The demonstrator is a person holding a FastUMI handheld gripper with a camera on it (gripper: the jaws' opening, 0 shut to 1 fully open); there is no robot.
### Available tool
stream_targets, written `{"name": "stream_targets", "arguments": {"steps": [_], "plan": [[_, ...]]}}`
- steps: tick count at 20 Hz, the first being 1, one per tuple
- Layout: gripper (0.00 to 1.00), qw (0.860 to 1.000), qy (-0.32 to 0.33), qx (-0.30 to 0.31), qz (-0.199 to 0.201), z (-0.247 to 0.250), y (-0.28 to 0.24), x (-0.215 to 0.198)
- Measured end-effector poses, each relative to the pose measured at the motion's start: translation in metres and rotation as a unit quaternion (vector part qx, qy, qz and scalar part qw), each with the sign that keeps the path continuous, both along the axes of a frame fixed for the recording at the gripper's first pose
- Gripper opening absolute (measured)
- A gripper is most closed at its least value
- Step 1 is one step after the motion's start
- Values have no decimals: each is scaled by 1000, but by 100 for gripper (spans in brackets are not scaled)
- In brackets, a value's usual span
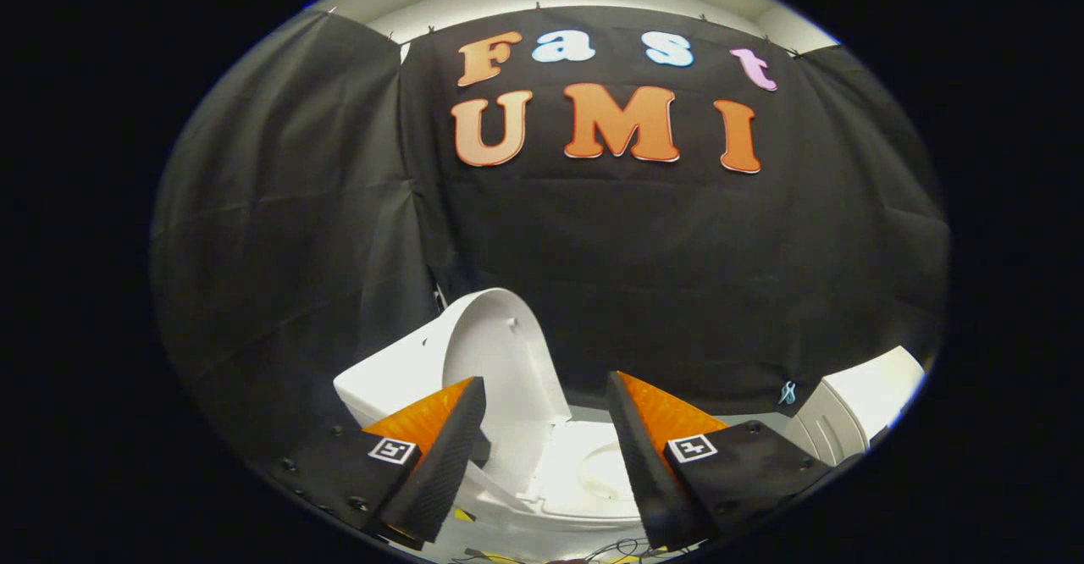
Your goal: Open the toilet lid.
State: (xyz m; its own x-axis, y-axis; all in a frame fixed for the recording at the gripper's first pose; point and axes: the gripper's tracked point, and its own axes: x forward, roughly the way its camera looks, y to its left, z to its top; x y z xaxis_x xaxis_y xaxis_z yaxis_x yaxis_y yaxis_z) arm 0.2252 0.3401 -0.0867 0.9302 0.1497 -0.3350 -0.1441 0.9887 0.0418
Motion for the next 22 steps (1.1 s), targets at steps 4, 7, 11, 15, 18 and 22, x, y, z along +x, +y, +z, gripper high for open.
{"name": "stream_targets", "arguments": {"steps": [4, 7, 11, 15, 18, 22], "plan": [[92, 999, -13, 22, -23, 22, -57, -5], [92, 999, -32, 10, -37, 37, -103, -17], [92, 998, -43, 6, -52, 45, -159, -35], [92, 997, -46, 5, -65, 47, -205, -53], [92, 996, -54, 2, -71, 52, -235, -69], [92, 996, -53, -15, -75, 50, -268, -91]]}}
